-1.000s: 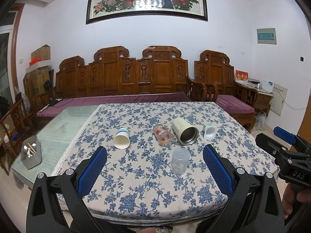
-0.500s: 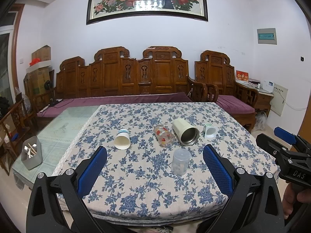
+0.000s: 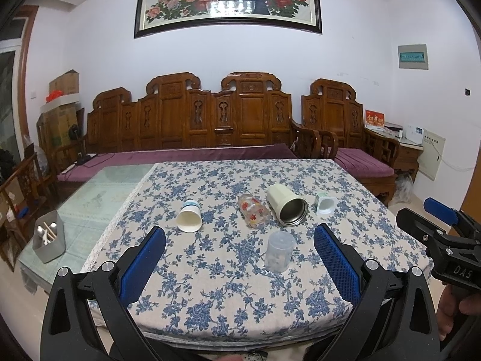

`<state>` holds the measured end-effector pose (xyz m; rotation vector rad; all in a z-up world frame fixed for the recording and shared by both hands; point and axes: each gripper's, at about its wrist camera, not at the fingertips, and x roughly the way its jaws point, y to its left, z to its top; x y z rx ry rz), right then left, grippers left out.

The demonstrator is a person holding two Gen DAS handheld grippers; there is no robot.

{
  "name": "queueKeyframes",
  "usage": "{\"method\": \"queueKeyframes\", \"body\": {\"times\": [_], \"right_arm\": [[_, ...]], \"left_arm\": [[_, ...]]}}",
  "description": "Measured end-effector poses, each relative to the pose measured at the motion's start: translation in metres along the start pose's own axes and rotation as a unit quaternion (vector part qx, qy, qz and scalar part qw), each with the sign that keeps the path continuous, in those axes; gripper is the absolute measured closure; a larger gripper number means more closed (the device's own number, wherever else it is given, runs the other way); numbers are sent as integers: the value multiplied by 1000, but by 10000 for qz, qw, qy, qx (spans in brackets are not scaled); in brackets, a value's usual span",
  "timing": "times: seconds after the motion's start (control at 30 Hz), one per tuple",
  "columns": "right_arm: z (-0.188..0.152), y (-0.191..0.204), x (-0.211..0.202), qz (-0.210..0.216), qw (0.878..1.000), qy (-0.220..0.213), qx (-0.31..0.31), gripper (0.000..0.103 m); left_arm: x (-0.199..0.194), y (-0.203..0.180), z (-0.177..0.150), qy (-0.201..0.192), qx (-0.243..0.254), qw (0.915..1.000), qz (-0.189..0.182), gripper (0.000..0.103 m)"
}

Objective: Flip cup upside down

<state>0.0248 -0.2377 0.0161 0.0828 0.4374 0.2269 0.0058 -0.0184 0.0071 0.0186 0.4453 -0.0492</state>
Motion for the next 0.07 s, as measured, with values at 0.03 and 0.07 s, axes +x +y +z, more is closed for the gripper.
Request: {"method": "queueKeyframes", "body": {"times": [0.03, 0.07], "right_arm": [[0, -1, 0, 0, 10000, -2, -6, 3], [0, -1, 0, 2, 10000, 1, -3, 3]], "left_arm": [[0, 0, 0, -6, 8, 10000, 0, 8], [0, -1, -1, -8, 10, 10000, -3, 8]]}}
